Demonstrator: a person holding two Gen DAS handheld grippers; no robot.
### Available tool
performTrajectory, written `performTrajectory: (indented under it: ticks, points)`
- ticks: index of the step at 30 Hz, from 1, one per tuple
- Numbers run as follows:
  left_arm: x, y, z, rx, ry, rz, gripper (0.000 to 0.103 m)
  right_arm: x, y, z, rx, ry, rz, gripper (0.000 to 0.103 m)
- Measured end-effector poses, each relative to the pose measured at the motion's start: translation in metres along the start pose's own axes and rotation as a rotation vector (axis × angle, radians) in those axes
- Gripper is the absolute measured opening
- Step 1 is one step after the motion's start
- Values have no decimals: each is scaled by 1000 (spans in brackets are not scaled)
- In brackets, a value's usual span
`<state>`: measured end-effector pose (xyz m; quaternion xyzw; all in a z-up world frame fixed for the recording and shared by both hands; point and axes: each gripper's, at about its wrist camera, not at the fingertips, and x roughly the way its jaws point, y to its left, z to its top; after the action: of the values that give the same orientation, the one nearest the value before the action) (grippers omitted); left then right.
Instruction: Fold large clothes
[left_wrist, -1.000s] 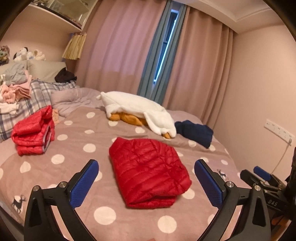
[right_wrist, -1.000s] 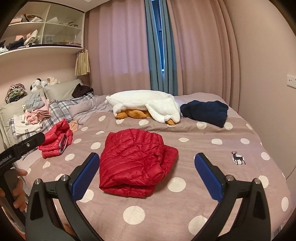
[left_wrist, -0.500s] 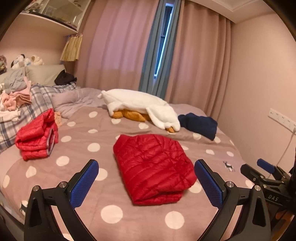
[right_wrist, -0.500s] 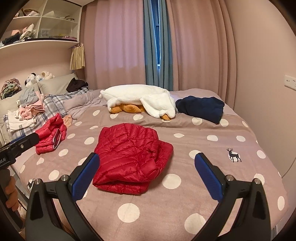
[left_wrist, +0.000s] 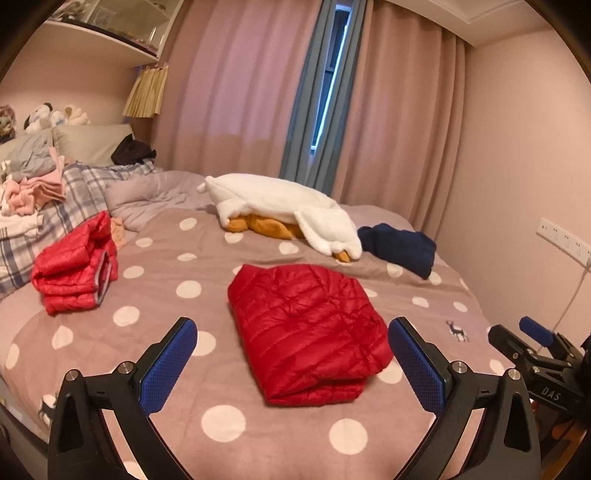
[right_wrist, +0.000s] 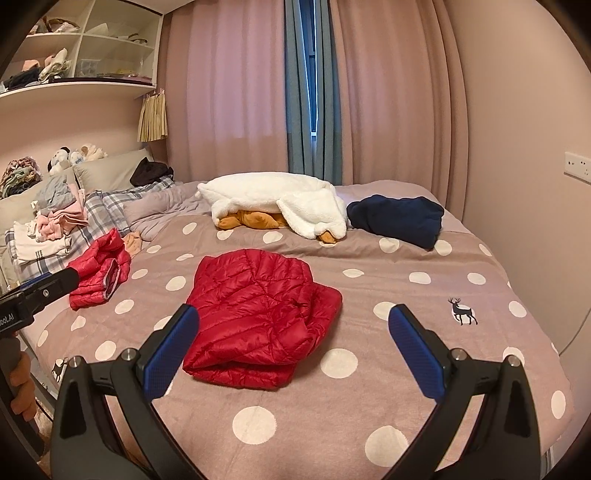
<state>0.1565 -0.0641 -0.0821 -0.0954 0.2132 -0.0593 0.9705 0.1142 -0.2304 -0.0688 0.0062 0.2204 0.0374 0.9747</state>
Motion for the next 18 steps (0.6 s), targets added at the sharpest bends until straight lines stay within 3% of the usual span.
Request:
performTrajectory:
  ticks: [18]
  points:
    - [1,0,0,11,14,3,102,4,3,-3,-10,17,-23,103]
